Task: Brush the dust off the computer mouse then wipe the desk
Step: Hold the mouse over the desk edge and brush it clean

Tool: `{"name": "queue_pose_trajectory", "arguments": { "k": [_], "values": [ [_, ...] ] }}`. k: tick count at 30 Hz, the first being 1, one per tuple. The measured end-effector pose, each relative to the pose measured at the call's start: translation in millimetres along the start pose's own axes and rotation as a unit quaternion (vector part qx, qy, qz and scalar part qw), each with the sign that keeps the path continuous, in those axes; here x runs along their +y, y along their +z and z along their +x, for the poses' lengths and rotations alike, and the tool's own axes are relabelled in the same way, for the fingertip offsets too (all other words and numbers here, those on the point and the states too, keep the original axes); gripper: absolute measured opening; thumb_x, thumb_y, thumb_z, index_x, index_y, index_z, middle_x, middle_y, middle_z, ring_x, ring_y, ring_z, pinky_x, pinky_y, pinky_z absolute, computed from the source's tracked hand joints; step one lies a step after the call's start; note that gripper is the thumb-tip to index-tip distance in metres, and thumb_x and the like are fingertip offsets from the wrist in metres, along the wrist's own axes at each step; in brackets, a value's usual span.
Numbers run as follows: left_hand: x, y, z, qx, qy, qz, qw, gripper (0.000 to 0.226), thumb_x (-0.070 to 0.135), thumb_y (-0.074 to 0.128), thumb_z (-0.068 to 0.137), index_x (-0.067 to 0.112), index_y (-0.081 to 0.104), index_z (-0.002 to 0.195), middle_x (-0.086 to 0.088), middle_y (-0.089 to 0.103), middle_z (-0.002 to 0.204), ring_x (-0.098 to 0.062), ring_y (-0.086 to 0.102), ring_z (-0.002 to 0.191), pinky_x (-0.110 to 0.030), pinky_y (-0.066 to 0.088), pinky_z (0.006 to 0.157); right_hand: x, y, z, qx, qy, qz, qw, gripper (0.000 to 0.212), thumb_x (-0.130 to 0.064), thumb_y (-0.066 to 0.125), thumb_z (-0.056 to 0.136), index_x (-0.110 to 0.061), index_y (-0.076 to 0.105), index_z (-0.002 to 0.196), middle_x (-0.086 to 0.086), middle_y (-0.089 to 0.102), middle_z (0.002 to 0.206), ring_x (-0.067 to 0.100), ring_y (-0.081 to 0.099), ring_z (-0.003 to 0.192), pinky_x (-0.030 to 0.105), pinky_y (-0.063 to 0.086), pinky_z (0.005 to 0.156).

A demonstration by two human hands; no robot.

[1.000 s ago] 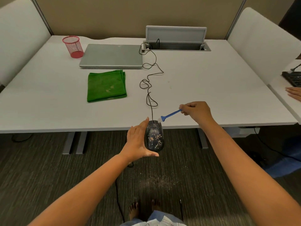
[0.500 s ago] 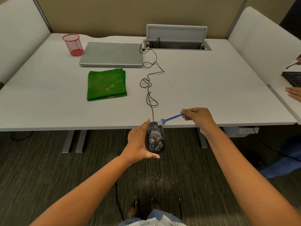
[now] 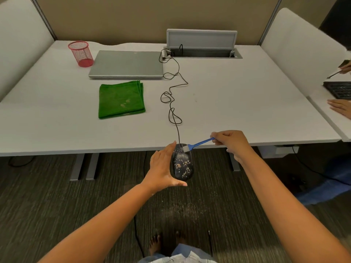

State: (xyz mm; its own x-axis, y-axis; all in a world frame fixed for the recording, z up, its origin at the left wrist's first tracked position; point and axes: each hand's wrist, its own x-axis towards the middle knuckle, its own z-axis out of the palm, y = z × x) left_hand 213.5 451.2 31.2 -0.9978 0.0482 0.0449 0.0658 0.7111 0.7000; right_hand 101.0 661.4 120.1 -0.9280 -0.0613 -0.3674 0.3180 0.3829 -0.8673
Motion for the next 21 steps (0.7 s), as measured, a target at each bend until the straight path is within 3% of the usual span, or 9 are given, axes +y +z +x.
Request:
{"name": "queue_pose_trajectory", "arguments": {
  "k": [4, 6, 9, 16, 18, 21],
  "values": [
    [0, 2, -2, 0.002, -0.003, 0.008, 1.000, 0.129, 0.064, 0.079, 0.044, 0.044, -0.005, 0.140, -0.001, 0.025, 0.147, -0.014, 0.020, 0.130, -0.036, 0.006, 0.108, 6, -5, 1, 0.008, -0.012, -0.007, 1.000, 0.009, -0.024, 0.070, 0.080, -0.020, 0.070, 0.072, -0.002, 0.070, 0.079, 0.014, 0.064, 0.079, 0.028, 0.046, 0.084],
    [0, 3, -3, -0.005, -0.001, 0.010, 1.000, 0.129, 0.065, 0.079, 0.044, 0.042, -0.004, 0.140, -0.002, 0.026, 0.146, -0.013, 0.019, 0.130, -0.035, 0.004, 0.108, 9, -11, 3, 0.023, -0.013, -0.008, 1.000, 0.009, -0.025, 0.069, 0.080, -0.019, 0.071, 0.075, -0.002, 0.070, 0.078, 0.013, 0.063, 0.077, 0.028, 0.046, 0.081],
    [0, 4, -3, -0.013, -0.003, 0.013, 1.000, 0.129, 0.064, 0.079, 0.044, 0.042, -0.004, 0.141, -0.003, 0.026, 0.146, -0.014, 0.019, 0.131, -0.037, 0.003, 0.109, 7, -14, 1, 0.022, -0.001, -0.002, 1.000, 0.010, -0.029, 0.067, 0.082, -0.022, 0.071, 0.076, -0.006, 0.069, 0.077, 0.006, 0.062, 0.073, 0.023, 0.039, 0.063],
    [2, 4, -2, -0.023, -0.008, 0.007, 1.000, 0.128, 0.062, 0.080, 0.045, 0.048, -0.011, 0.135, -0.002, 0.022, 0.148, -0.016, 0.013, 0.135, -0.043, 0.001, 0.111, 11, 0, -1, -0.001, 0.022, 0.020, 1.000, 0.011, -0.028, 0.069, 0.081, -0.021, 0.070, 0.072, -0.007, 0.068, 0.072, -0.001, 0.060, 0.061, 0.016, 0.034, 0.054],
    [1, 2, -2, -0.020, -0.010, 0.006, 1.000, 0.128, 0.062, 0.080, 0.046, 0.046, -0.009, 0.137, -0.001, 0.020, 0.149, -0.020, 0.012, 0.137, -0.045, 0.000, 0.112, 13, -3, 1, 0.006, 0.042, 0.033, 0.999, 0.012, -0.028, 0.069, 0.081, -0.016, 0.070, 0.078, -0.005, 0.067, 0.074, 0.001, 0.060, 0.064, 0.018, 0.037, 0.057],
    [-1, 1, -3, -0.018, -0.011, 0.013, 1.000, 0.128, 0.061, 0.080, 0.047, 0.039, -0.004, 0.141, 0.000, 0.018, 0.150, -0.021, 0.012, 0.138, -0.044, -0.002, 0.112, 13, -6, 3, -0.001, 0.090, 0.069, 0.994, 0.012, -0.028, 0.070, 0.079, -0.016, 0.070, 0.079, -0.002, 0.069, 0.075, 0.008, 0.062, 0.072, 0.033, 0.046, 0.076]
  ]
}}
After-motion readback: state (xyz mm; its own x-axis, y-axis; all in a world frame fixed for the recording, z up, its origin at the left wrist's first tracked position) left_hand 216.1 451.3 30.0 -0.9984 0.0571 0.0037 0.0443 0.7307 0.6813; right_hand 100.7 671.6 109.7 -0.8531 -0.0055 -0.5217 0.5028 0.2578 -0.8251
